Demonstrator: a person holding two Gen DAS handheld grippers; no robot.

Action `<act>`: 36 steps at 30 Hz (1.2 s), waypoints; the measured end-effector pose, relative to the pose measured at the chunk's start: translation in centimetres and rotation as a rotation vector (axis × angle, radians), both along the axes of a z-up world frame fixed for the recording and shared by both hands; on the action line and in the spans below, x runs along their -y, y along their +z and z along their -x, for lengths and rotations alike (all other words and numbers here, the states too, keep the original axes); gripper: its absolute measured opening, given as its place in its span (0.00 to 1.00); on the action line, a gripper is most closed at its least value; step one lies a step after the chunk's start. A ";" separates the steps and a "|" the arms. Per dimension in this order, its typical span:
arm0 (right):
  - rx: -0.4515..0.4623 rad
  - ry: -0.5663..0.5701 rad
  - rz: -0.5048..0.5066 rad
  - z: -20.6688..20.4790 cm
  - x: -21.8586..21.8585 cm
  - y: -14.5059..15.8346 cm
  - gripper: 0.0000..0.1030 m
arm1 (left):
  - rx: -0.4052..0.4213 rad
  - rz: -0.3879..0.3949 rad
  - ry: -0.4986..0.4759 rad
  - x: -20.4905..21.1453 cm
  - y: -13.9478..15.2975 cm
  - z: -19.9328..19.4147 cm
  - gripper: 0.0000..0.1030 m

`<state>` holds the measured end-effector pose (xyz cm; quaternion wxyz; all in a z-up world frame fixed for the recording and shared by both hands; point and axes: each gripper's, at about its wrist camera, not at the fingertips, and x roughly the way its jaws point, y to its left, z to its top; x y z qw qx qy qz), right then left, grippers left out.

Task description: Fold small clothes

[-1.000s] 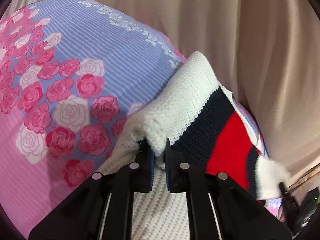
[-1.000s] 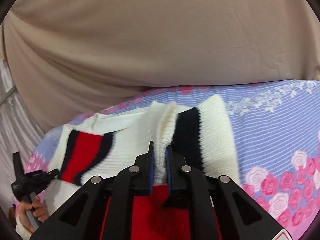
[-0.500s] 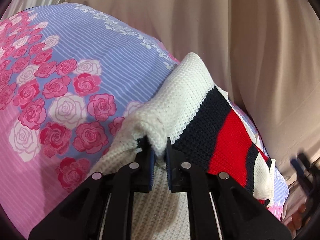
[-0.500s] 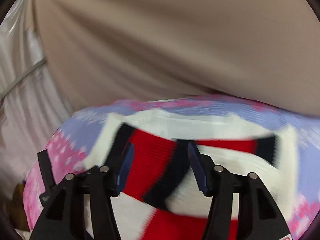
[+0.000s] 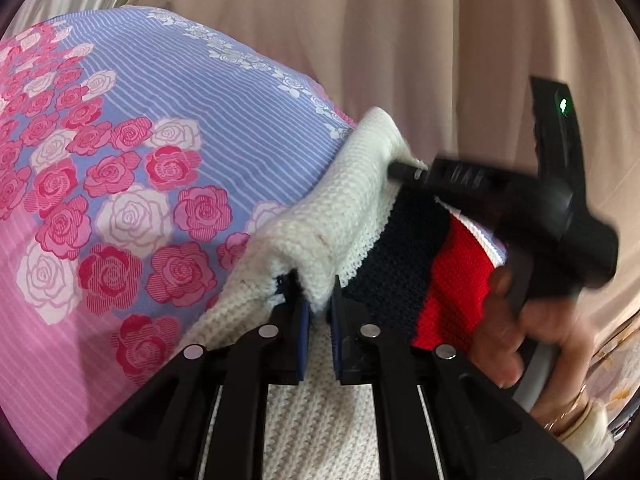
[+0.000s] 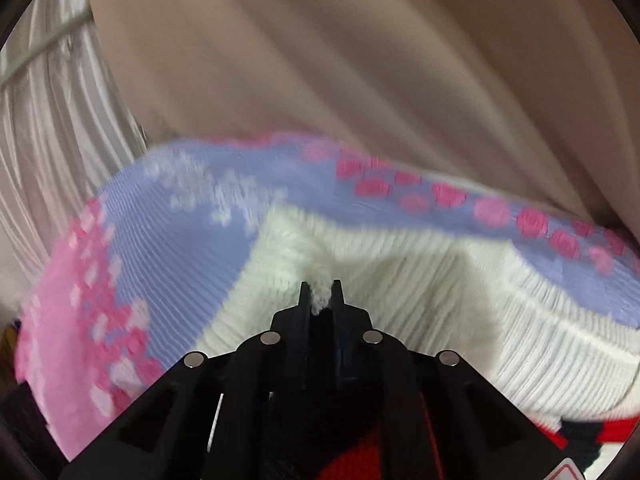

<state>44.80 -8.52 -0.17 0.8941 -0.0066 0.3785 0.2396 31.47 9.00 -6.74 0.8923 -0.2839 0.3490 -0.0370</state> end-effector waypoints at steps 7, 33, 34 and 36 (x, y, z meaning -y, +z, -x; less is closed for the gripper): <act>-0.057 -0.050 0.040 -4.0 -1.2 -2.7 0.07 | -0.004 -0.048 0.000 0.9 0.2 0.1 0.08; -0.082 -0.603 -0.029 19.1 27.3 -5.7 0.09 | -0.012 -0.041 -0.020 1.4 -0.1 -0.5 0.09; -0.077 -0.607 -0.051 19.6 27.4 -5.4 0.09 | -0.019 -0.049 -0.032 1.5 0.0 -0.6 0.10; -0.072 -0.630 -0.105 21.9 27.4 -3.9 0.13 | -0.039 -0.064 -0.062 1.4 0.7 0.4 0.11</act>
